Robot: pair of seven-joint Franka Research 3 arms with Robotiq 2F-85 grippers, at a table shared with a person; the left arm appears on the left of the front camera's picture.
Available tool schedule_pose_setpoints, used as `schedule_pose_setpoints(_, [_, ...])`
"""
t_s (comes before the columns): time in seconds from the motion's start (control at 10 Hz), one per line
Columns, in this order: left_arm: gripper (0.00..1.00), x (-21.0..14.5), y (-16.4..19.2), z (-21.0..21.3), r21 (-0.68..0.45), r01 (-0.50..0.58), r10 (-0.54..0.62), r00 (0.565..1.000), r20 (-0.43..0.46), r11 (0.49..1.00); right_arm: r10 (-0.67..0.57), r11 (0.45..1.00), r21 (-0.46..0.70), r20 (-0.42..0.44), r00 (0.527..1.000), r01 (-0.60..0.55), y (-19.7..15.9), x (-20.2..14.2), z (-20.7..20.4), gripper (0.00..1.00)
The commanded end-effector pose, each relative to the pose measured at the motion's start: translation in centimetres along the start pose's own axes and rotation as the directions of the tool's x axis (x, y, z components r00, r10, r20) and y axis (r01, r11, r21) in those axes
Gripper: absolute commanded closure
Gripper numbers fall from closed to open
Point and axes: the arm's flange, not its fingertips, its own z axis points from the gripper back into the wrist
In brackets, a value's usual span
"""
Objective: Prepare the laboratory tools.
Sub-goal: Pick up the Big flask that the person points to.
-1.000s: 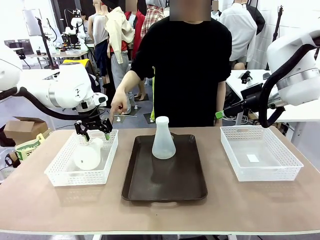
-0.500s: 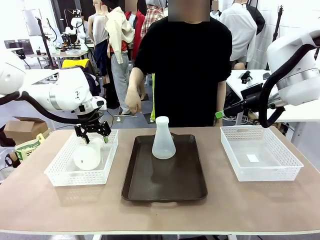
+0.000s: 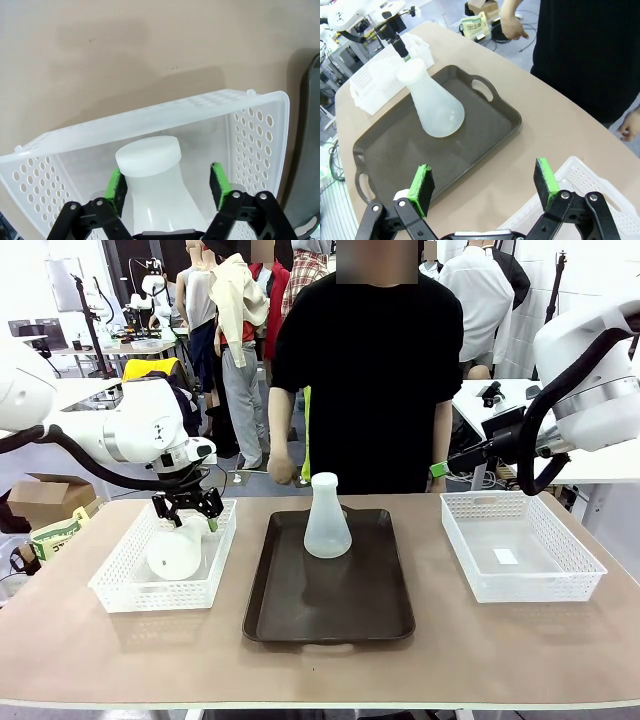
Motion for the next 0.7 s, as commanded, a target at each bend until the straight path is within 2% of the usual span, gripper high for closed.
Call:
schedule_pose_setpoints(0.0, [0.66, 0.58, 0.18, 0.31, 0.008, 0.018, -0.018, 1.000, -0.016, 1.000, 0.001, 1.000, -0.001, -0.002, 1.000, -0.001, 0.02, -0.05, 0.07, 0.00])
schedule_pose_setpoints(0.1, [0.85, 0.51, 0.13, 0.37, 0.017, 0.018, -0.018, 1.000, -0.023, 1.000, 0.001, 1.000, -0.001, -0.002, 1.000, -0.001, 0.02, -0.05, 0.07, 0.00])
schedule_pose_setpoints(0.2, [1.00, 0.48, 0.13, 0.36, 0.023, 0.016, -0.016, 0.999, -0.028, 1.000, 0.001, 1.000, -0.001, -0.002, 1.000, -0.001, 0.02, -0.05, 0.07, 0.00])
schedule_pose_setpoints(0.6, [1.00, 0.19, 0.22, -0.17, 0.019, -0.022, 0.023, 0.998, -0.054, 1.000, 0.001, 1.000, -0.001, -0.002, 1.000, -0.001, 0.02, -0.05, 0.07, 0.00])
